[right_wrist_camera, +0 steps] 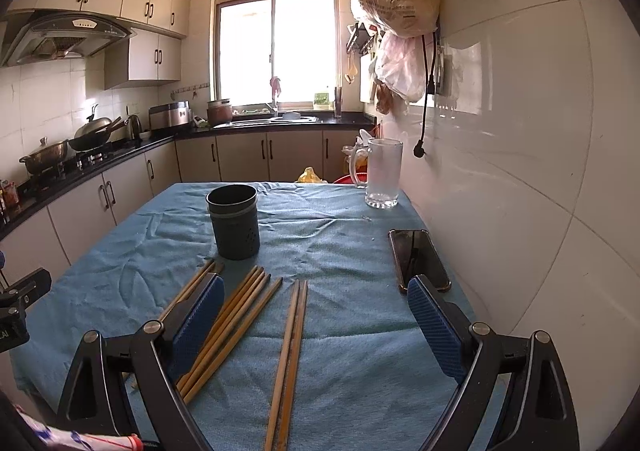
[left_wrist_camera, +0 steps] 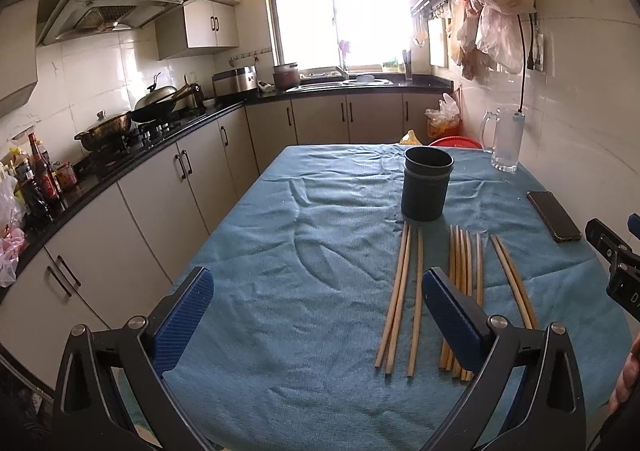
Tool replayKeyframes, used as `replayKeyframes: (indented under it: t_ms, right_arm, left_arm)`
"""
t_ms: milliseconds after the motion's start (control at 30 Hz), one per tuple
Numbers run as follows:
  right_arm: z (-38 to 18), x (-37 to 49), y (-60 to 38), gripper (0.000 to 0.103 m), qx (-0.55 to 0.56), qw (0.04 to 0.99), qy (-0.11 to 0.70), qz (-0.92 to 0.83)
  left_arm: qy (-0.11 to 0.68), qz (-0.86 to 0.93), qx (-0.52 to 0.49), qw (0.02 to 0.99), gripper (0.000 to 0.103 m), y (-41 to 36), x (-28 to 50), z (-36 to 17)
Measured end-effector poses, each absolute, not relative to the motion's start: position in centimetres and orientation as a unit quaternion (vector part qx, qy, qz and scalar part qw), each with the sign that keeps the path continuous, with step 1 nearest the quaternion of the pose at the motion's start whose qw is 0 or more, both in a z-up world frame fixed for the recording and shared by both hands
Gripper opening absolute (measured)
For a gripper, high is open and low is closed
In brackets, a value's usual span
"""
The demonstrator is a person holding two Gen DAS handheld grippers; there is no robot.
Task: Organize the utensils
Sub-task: 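Move both tools over the row of wooden chopsticks, then close the left and right grippers on single chopsticks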
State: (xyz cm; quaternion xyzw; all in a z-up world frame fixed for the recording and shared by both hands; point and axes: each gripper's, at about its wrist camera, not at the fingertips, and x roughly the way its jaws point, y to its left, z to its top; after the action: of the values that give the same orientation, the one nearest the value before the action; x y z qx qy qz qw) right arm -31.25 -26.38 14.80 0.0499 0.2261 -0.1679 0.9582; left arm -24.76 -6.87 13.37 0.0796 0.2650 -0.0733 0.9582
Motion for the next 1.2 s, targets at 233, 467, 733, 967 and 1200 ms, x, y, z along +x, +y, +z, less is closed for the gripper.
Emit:
replayKeyframes:
  t_ms: [233, 467, 733, 967, 1200]
  right_arm:
    - [13.9, -30.4, -26.8, 0.095, 0.053, 0.955, 0.237, -0.168]
    - [12.2, -28.7, -28.4, 0.095, 0.065, 0.947, 0.271, -0.157]
    - [8.3, -25.0, -33.4, 0.089, 0.137, 0.916, 0.359, -0.119]
    - [5.5, -21.2, -34.5, 0.059, 0.17, 0.89, 0.419, -0.06]
    - [3.9, -18.6, -33.3, 0.056, 0.134, 0.886, 0.44, -0.052]
  left_arm:
    - [0.285, -0.075, 0.077, 0.953, 0.103, -7.0, -23.6, 12.3]
    - [0.313, -0.097, 0.077, 0.942, 0.103, -6.7, -21.0, 11.6]
    - [0.4, -0.166, 0.07, 0.899, 0.099, -8.5, -13.7, 9.1]
    - [0.485, -0.226, 0.035, 0.844, 0.057, -12.1, -7.8, 4.5]
    - [0.497, -0.246, 0.087, 0.828, 0.027, -15.6, -6.1, 2.2]
